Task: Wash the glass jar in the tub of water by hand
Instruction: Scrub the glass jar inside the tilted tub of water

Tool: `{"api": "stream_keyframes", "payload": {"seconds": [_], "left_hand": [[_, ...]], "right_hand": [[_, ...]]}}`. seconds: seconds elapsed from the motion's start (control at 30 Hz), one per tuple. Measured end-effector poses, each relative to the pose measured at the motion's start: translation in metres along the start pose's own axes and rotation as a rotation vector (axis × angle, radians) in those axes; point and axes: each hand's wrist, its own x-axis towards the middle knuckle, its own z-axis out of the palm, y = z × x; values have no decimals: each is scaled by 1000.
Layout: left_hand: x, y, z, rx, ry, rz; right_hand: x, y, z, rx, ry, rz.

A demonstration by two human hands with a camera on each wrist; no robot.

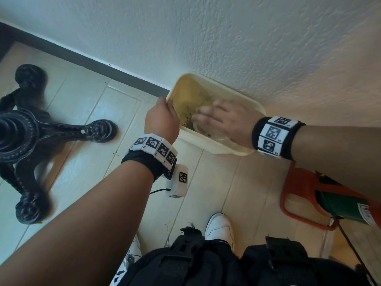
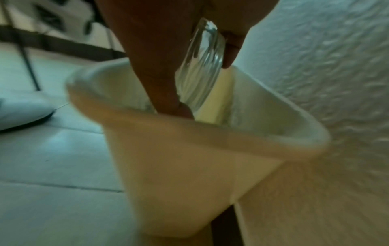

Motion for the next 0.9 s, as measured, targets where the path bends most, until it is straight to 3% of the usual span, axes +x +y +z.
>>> {"api": "stream_keyframes", "payload": {"seconds": [0.07,0.2,0.37,0.4,0.47,0.53,0.67,0.73,0.8,0.9], "left_hand": [[1,0,1,-5,3,1],[1,-2,2,-14,11,-2],[2,-2,2,-10,4,12],[2,-2,2,-13,3,12],[2,-3,2,-16,0,11],[1,-2,2,-12,-5,14],[0,-2,4,-13,2,6],[0,-2,3,-6,2,7],[0,-1,3,-2,-4,5],[-1,1,4,1,-3,-1]], "right_hand": [[-1,9,-4,4,27,72],[6,-3,-7,61,65,-15],[2,4,-9,148,100,55],[4,0,-11,160,62,39],[8,-6,-4,115,122,-8],[6,1,-2,106,21,-9],[1,3,-1,185,-26,49],[4,-4,3,93,65,19],[2,0,-1,80,-29,37],[1,6,-2,136,-51,84]]}}
